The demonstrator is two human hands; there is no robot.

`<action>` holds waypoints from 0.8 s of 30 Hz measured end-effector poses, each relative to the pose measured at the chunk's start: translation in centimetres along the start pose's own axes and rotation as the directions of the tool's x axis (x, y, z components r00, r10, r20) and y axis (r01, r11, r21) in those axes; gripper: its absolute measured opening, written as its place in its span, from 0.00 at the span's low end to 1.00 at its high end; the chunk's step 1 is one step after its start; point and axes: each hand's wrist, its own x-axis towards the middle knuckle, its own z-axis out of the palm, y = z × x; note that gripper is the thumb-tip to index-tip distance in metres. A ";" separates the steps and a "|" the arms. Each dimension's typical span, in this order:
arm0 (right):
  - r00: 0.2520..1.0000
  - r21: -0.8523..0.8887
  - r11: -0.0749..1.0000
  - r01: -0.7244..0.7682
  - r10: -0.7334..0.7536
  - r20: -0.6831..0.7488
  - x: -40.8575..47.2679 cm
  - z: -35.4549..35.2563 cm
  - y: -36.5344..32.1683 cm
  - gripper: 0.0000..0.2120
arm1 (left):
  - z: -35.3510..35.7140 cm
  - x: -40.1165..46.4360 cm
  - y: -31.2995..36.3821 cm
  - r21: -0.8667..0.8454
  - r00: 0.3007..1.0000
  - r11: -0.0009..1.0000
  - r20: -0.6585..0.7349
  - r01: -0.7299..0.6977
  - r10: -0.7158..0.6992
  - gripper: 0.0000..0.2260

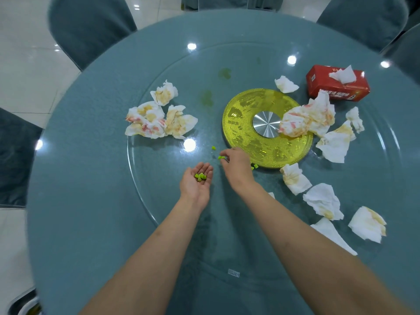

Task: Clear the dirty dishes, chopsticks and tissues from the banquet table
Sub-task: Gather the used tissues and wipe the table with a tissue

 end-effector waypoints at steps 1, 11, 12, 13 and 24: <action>1.000 -0.033 0.999 0.017 -0.016 0.024 0.3 0.1 0.1 0.11 | 0.1 0.2 0.2 -0.003 1.000 1.000 -0.001 0.001 -0.001 0.20; 0.992 -0.165 0.978 0.127 -0.122 0.040 0.7 1.4 0.9 0.10 | 0.3 1.0 0.1 -0.024 1.000 1.000 -0.003 -0.009 0.009 0.21; 0.993 -0.143 0.983 0.115 -0.113 0.021 0.6 1.4 0.9 0.10 | 0.3 1.0 0.0 -0.028 1.000 1.000 -0.004 -0.010 0.010 0.20; 0.993 -0.104 0.988 0.115 -0.116 -0.006 0.5 1.3 0.7 0.09 | 0.4 1.0 0.0 -0.033 1.000 0.999 -0.005 -0.009 0.009 0.20; 0.977 0.242 0.947 0.211 -0.213 -0.020 -3.1 1.3 -2.4 0.09 | 0.2 1.4 0.2 -0.052 1.000 0.998 0.007 0.028 -0.028 0.21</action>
